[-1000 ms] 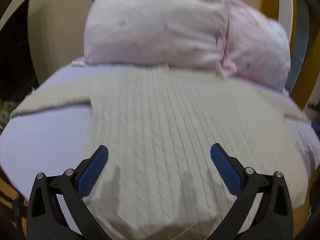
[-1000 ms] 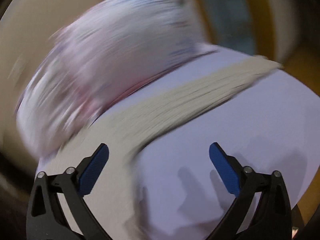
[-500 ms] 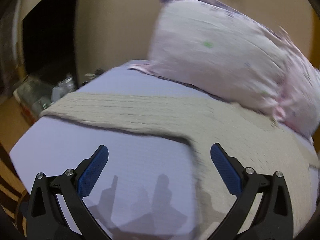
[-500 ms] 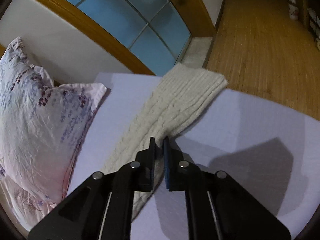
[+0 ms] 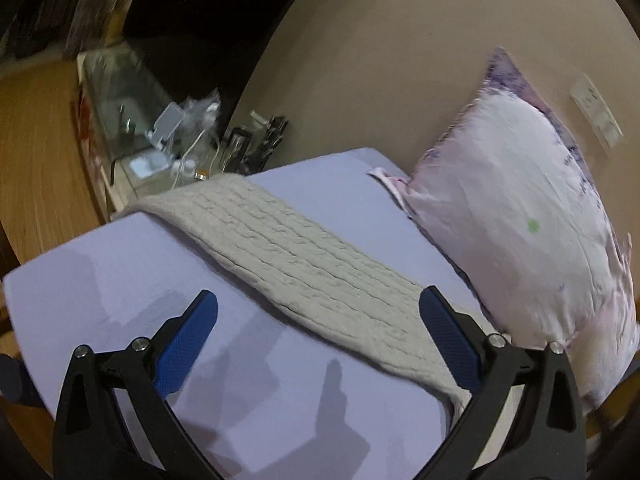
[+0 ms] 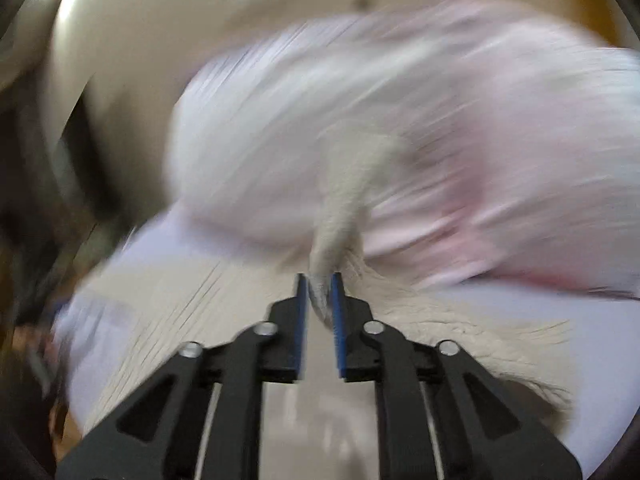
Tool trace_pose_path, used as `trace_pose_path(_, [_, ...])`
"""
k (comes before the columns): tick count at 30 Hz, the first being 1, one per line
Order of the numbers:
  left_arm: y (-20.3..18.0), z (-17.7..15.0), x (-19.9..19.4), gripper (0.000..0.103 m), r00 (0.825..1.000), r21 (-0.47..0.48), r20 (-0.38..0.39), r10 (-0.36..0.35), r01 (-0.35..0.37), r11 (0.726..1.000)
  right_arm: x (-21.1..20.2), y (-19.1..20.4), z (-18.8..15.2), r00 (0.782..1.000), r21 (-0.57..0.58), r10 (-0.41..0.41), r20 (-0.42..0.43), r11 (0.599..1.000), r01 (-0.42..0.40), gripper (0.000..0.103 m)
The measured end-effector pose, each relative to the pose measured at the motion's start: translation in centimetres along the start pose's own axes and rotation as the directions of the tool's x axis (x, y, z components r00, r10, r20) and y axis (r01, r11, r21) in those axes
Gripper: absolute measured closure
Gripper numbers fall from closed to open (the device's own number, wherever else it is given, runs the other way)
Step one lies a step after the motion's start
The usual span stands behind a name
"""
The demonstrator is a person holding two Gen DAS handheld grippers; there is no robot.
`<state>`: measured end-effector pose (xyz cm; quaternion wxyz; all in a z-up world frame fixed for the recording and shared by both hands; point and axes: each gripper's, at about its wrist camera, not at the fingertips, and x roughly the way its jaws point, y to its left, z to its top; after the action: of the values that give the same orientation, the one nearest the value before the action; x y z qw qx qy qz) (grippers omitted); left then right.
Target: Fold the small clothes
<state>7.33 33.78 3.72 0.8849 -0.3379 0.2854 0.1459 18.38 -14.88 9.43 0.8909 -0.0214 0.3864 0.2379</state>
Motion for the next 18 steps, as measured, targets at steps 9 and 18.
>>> trace_pose_path(9, [2.9,1.9,2.9,0.023,0.999,-0.137,-0.045,-0.001,-0.005,0.991,-6.1,-3.2,-2.2,0.993,0.079,-0.026,0.118,0.997,0.017,0.027])
trace_pose_path(18, [0.1,6.0,3.4,0.096,0.988,-0.043,-0.011,0.155,-0.155,0.987,-10.3,-10.0,-4.6,0.980,0.209,-0.103,0.172,0.976,0.066,0.024])
